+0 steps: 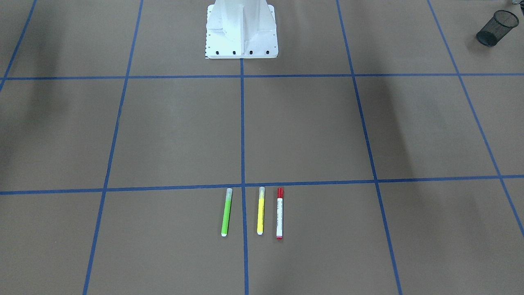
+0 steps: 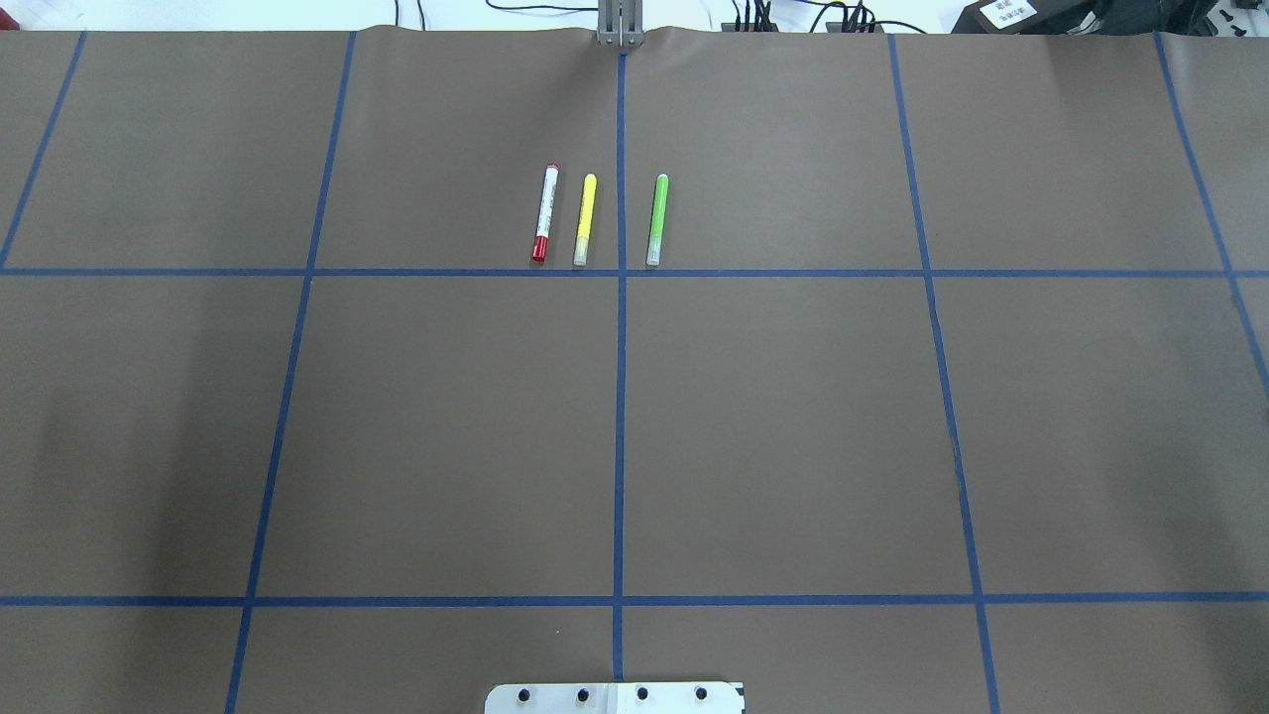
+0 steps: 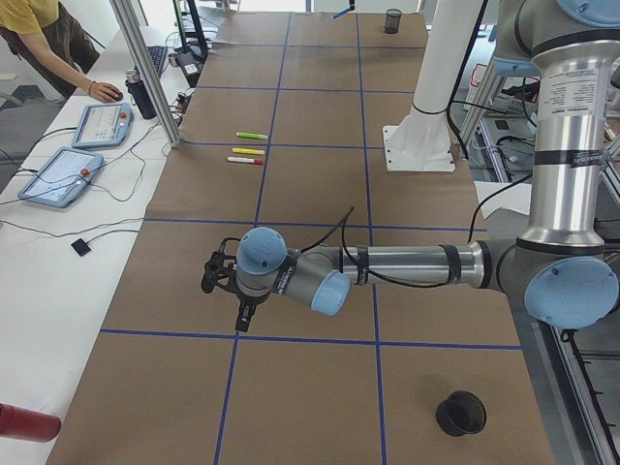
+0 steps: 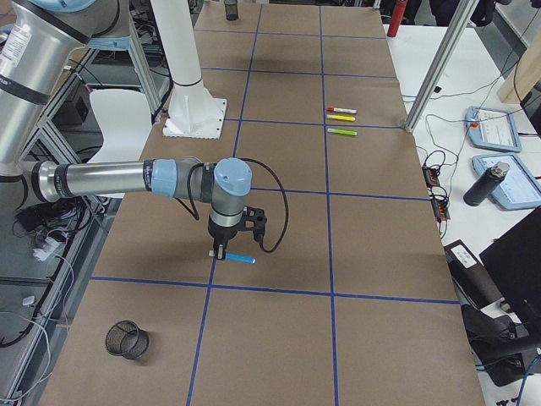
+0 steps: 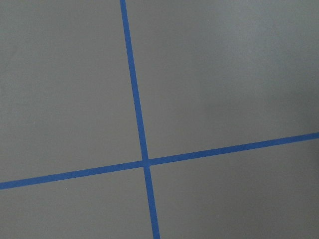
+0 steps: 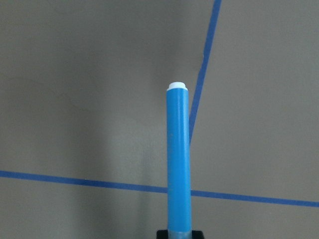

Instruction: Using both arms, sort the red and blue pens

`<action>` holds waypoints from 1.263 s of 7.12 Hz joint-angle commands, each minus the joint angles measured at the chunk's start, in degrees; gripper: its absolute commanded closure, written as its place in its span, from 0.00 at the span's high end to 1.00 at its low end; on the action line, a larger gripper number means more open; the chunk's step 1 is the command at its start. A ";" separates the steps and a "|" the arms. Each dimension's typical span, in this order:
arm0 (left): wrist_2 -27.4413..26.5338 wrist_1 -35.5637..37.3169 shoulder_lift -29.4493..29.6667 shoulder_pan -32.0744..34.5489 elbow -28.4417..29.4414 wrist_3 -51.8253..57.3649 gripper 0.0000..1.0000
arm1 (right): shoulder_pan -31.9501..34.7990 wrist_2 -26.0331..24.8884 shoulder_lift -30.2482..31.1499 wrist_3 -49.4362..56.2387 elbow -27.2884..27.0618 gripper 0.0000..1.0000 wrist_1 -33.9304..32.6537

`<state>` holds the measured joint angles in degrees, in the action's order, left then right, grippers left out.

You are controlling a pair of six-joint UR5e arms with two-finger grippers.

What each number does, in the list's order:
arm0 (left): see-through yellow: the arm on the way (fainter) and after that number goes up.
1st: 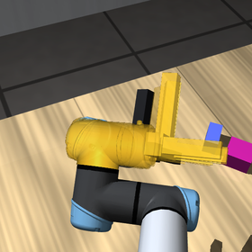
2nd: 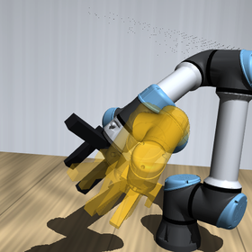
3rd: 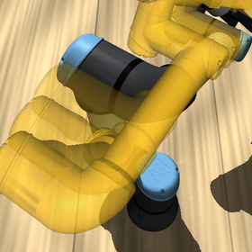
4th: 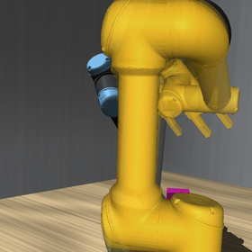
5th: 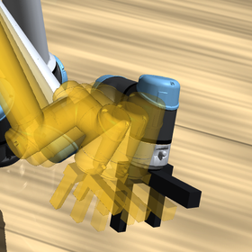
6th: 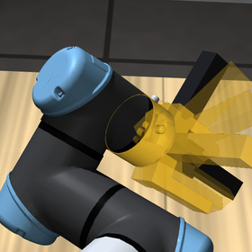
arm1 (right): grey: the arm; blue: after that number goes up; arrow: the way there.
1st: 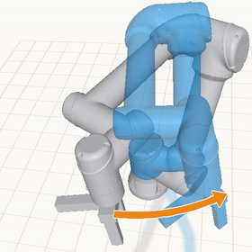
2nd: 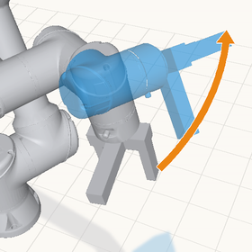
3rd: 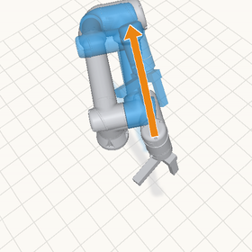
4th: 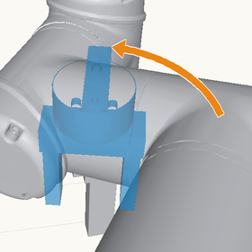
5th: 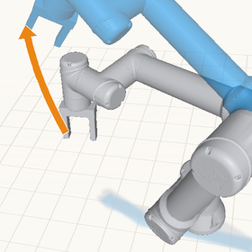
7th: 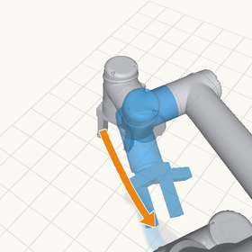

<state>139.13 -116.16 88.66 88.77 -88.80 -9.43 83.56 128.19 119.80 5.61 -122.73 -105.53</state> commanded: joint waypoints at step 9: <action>0.00 -0.99 0.64 0.00 -0.77 -0.06 1.00 | 52.66 -9.28 -0.62 29.38 14.44 0.00 -39.83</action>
<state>139.13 -117.04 89.29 88.77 -89.60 -9.49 133.11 119.91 119.71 35.90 -108.80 -143.31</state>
